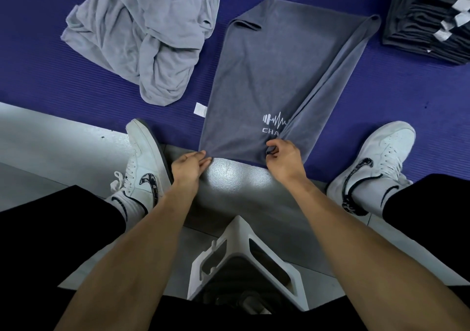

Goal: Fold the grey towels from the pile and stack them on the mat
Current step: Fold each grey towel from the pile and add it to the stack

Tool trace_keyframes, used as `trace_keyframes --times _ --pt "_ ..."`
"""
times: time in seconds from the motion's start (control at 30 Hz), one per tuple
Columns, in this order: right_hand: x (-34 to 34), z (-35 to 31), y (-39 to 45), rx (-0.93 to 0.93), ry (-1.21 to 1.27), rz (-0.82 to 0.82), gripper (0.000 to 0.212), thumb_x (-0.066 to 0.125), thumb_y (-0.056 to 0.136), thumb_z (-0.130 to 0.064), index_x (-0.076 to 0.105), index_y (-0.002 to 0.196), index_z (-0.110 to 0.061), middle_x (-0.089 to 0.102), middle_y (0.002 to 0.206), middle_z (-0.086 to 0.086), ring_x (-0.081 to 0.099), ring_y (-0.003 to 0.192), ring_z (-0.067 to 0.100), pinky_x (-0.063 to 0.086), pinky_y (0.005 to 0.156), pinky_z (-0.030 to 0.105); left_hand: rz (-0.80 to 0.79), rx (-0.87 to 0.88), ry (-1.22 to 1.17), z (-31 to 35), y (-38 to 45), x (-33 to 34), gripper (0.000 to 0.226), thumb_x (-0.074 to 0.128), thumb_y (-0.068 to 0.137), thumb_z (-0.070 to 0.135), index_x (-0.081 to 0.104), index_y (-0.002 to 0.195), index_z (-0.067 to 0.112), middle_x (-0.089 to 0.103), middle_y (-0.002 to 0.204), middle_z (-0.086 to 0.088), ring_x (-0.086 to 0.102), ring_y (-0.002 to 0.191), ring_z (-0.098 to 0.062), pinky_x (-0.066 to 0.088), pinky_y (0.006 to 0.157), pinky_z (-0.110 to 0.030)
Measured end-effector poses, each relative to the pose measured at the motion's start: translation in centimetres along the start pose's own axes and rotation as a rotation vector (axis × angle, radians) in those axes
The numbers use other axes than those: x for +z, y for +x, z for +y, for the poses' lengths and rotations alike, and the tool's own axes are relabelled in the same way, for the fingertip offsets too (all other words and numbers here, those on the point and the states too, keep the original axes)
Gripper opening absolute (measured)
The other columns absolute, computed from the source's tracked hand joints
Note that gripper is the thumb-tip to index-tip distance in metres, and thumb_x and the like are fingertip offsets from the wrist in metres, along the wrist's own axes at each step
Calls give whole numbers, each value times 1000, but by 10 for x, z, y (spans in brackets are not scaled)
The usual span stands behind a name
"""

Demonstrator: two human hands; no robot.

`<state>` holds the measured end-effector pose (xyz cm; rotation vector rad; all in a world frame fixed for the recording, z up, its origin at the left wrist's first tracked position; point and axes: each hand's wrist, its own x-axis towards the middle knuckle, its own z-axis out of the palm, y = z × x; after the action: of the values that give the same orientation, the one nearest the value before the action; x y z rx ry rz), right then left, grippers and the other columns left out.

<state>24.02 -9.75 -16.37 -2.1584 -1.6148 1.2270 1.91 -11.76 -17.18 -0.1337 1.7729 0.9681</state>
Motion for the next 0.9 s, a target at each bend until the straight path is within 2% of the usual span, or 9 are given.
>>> trace_keyframes --times 0.2,0.37,0.47,0.53,0.6,0.67,0.73,0.8,0.9 --pt "-9 3 -2 -55 -12 -18 39 56 87 8 67 121 -7 62 115 9 63 88 15 43 88 12 -42 146 206 1 1 -3 23 67 89 -3 51 88 14 67 81 -9 69 61 -11 59 66 -22" --pt "-20 5 -6 -152 -44 2 31 62 92 -2 67 123 -7 65 115 12 64 102 23 49 100 32 -186 475 559 6 -7 -5 17 64 93 5 56 86 19 69 81 -6 69 61 -12 57 62 -22" --pt "-33 3 -6 -236 -77 6 22 64 94 -10 71 115 -8 68 108 11 65 97 22 50 96 31 -264 514 584 15 -16 0 10 65 93 5 70 97 12 72 85 -6 69 66 -10 58 71 -23" --pt "-44 1 -4 -290 -123 9 17 61 96 -16 73 105 -9 68 103 7 62 91 19 52 91 35 -323 511 630 22 -21 3 15 68 90 6 71 104 11 73 90 -5 70 74 -11 57 80 -25" --pt "-57 0 -2 -335 -182 29 18 59 98 -21 72 102 -10 61 103 4 55 87 14 53 81 36 -367 566 777 30 -25 5 25 72 86 5 70 109 14 71 92 1 68 81 -9 53 82 -16" --pt "-70 -3 0 -380 -243 85 20 57 98 -24 71 100 -10 52 109 2 49 89 11 52 72 35 -377 681 988 41 -30 7 31 70 86 1 69 113 14 69 96 3 65 83 -6 45 76 -2" --pt "-83 -7 0 -392 -256 97 20 56 99 -25 68 99 -9 50 113 0 51 91 12 51 71 36 -393 827 1187 55 -35 8 28 66 89 0 70 113 13 66 102 1 60 86 -7 39 74 1" --pt "-96 -13 -2 -349 -260 38 19 52 101 -24 63 100 -9 57 107 -2 58 87 17 51 73 38 -423 980 1311 69 -42 8 21 65 91 5 72 110 10 68 103 -3 58 90 -12 38 82 -7" --pt "-112 -20 -9 -346 -251 17 15 53 101 -21 61 98 -9 66 90 3 62 78 23 52 70 40 -444 1168 1306 88 -52 11 15 68 91 15 75 104 11 67 97 -4 61 91 -20 49 87 -32"
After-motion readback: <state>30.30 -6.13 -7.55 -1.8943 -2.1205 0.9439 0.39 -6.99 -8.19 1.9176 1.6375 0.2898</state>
